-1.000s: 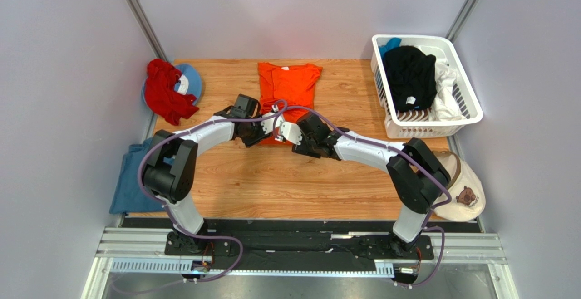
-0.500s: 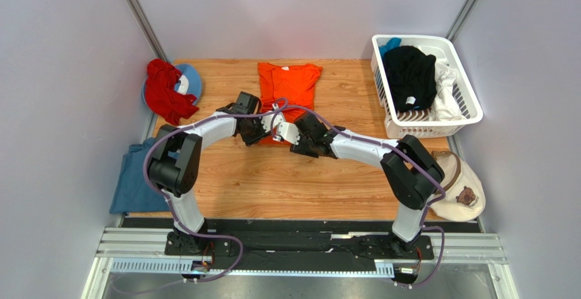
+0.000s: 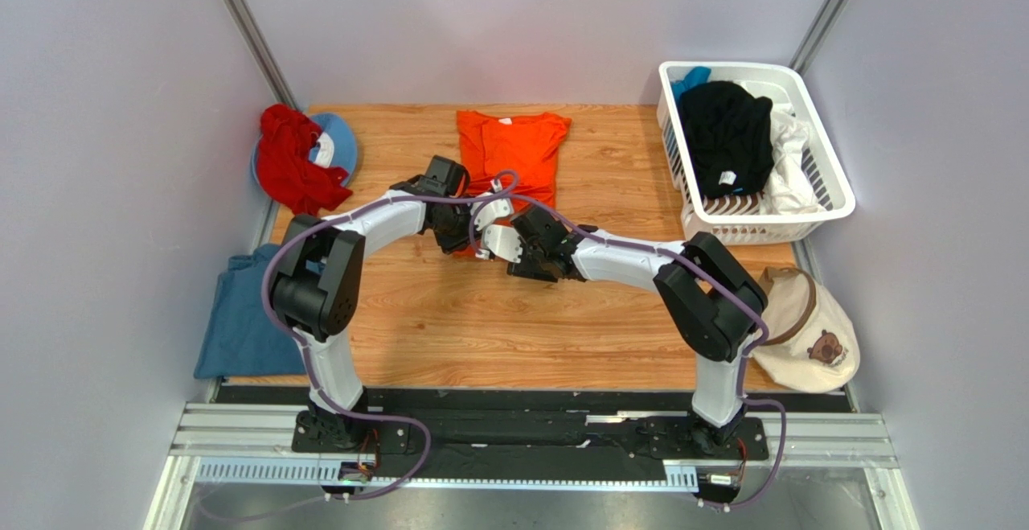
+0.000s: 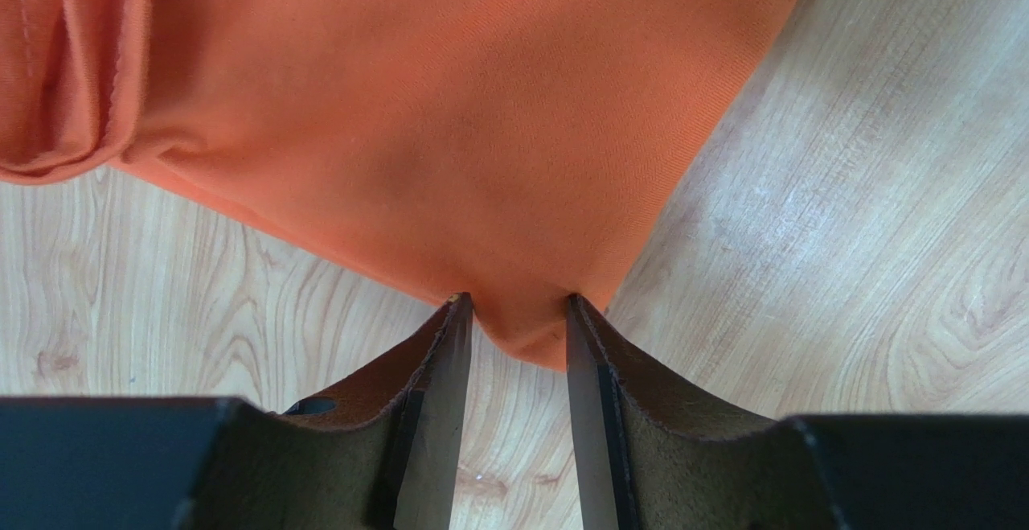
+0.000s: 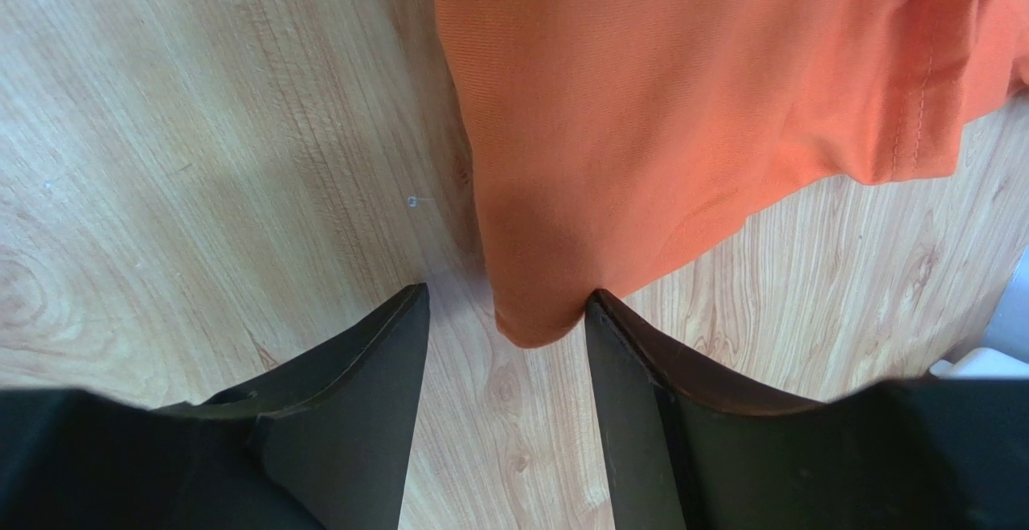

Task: Fold and stack the t-shirts
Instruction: Fold the tshirt

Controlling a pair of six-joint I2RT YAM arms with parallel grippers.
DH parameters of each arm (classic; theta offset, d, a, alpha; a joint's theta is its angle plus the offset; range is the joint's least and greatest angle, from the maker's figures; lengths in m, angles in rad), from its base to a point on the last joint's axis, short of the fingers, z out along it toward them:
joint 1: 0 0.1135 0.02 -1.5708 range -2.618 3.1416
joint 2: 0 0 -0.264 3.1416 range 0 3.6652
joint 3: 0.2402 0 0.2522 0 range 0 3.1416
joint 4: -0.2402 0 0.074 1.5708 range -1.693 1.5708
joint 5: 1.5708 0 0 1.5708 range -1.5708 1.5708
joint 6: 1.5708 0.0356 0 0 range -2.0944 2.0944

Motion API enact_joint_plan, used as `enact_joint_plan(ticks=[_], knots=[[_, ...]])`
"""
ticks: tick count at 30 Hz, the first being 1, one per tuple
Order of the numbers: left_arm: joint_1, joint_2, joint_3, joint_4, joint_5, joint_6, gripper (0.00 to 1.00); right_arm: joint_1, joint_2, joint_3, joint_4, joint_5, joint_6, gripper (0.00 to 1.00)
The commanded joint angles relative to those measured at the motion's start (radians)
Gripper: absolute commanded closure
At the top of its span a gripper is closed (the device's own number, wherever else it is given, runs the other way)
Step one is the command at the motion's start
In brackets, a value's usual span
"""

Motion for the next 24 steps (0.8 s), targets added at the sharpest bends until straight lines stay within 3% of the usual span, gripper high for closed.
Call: enact_joint_plan(ticks=[1, 12, 20, 24], knots=[[-0.013, -0.002, 0.025, -0.042, 0.045, 0.036, 0.57, -0.006, 0.004, 0.041, 0.054, -0.006, -0.005, 0.45], [-0.015, -0.055, -0.009, -0.070, 0.062, 0.050, 0.56, -0.015, 0.009, 0.042, 0.053, -0.009, -0.008, 0.46], [-0.015, -0.046, -0.003, -0.145, 0.093, 0.084, 0.44, -0.012, 0.003, 0.036, 0.059, -0.006, -0.008, 0.46], [-0.013, -0.038, -0.004, -0.154, 0.090, 0.096, 0.43, -0.015, 0.001, 0.037, 0.062, -0.006, -0.008, 0.46]])
